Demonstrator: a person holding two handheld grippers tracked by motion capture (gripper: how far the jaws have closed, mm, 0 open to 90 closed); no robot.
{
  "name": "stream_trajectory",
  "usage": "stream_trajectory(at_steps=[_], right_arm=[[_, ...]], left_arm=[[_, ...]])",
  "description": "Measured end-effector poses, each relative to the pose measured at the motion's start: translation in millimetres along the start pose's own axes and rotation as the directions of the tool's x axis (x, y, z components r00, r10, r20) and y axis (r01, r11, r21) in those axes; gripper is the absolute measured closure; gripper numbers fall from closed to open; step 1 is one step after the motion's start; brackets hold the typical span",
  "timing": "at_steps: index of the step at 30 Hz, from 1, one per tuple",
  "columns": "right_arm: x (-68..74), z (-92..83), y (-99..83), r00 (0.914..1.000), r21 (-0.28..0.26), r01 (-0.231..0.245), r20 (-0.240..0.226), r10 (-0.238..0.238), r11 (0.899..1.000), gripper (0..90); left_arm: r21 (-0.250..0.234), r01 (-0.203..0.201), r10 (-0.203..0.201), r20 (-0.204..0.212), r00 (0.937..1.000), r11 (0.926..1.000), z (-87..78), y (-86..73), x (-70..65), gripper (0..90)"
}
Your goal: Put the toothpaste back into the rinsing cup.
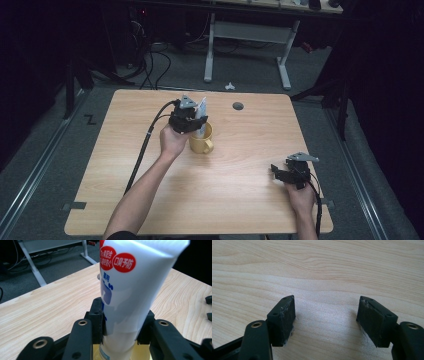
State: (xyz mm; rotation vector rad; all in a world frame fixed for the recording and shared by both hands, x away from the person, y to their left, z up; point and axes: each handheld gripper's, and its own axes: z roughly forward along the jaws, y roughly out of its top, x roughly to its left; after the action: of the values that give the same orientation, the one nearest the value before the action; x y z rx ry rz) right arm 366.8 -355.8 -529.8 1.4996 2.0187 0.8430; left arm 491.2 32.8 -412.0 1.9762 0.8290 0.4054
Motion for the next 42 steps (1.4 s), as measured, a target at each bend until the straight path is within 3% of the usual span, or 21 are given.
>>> stream_trajectory(at_steps=[11,32,42], right_arm=[[0.0,0.0,0.0,1.0000,0.000,0.002,-0.001,-0.002,1.000,31.2],[-0.2,0.1,0.0,1.0000,-0.001,0.005,-0.001,-0.005,1.000,31.2],[0.0,0.0,0.0,1.0000,0.000,0.003,-0.001,-0.003,1.000,31.2]], left_arm=[[0.007,0.028,-0.028,0.000,0.9996,0.9996,4.1,-8.8,3.8,65.7],[0.056,0.003,-0.003,-0.008,1.0000,0.9985,13.3,-14.9,2.8,65.6],[0.062,0.023,-0.022,-0.013,0.9997,0.9978,15.7,-19.9,6.0,65.6]])
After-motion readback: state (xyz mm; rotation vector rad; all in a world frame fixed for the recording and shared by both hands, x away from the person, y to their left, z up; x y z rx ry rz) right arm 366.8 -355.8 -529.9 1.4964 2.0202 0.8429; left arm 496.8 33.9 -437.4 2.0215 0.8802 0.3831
